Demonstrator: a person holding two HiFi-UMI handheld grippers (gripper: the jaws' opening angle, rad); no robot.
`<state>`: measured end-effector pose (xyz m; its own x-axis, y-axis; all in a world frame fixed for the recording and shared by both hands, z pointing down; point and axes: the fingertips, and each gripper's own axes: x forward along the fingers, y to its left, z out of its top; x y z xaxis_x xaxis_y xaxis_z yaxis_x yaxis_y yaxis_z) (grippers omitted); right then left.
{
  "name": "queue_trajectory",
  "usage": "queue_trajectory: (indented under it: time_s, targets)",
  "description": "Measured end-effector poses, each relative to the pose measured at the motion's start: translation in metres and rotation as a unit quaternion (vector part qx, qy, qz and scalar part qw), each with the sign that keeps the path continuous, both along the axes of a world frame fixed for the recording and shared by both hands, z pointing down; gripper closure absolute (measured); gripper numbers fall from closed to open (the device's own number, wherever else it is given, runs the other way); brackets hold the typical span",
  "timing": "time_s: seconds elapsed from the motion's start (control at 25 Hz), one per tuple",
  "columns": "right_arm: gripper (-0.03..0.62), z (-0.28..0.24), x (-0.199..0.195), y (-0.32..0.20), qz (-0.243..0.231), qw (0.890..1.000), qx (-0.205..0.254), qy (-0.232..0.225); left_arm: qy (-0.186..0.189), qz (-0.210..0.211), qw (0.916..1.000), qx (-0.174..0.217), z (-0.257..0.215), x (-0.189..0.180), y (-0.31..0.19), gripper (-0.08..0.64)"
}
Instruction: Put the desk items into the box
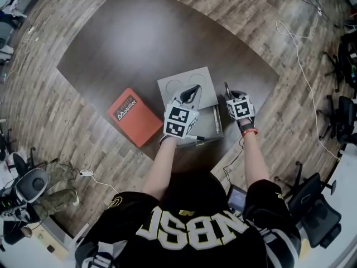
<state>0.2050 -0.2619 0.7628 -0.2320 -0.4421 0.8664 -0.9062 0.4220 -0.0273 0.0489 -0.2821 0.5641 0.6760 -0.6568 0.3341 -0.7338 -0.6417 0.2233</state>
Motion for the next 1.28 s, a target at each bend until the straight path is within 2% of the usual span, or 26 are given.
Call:
queue_trajectory:
  time_s: [0.2, 0.44, 0.56, 0.76, 0.92, 1.12, 1.28]
  targets:
    - [0.463, 0.000, 0.006, -0.002, 0.021, 1.000, -0.016, 0.006, -0.006, -0.014, 0.9999, -0.007, 0.006, -0.004, -0.001, 0.546]
    - [0.510, 0.008, 0.006, 0.004, 0.034, 0.999, -0.021, 0.007, -0.010, -0.028, 0.9996, -0.003, 0.004, -0.012, 0.000, 0.546]
    - [0.540, 0.008, 0.003, 0.004, 0.030, 0.999, -0.014, 0.013, -0.014, -0.032, 0.9994, 0.002, 0.002, -0.015, 0.002, 0.546]
    - [0.543, 0.005, -0.001, 0.007, 0.003, 1.000, -0.002, 0.030, -0.018, -0.041, 0.9989, 0.009, -0.004, -0.023, 0.007, 0.546]
    - [0.543, -0.008, 0.000, 0.010, 0.008, 0.999, 0.009, 0.031, -0.028, -0.050, 0.9980, 0.024, -0.014, -0.031, 0.010, 0.546]
    - [0.543, -0.024, -0.002, 0.023, 0.019, 0.999, 0.026, 0.019, -0.030, -0.054, 0.9977, 0.029, -0.017, -0.038, 0.015, 0.546]
    - [0.541, -0.038, -0.004, 0.040, 0.031, 0.999, 0.030, -0.013, -0.027, -0.057, 0.9976, 0.030, -0.018, -0.039, 0.025, 0.546]
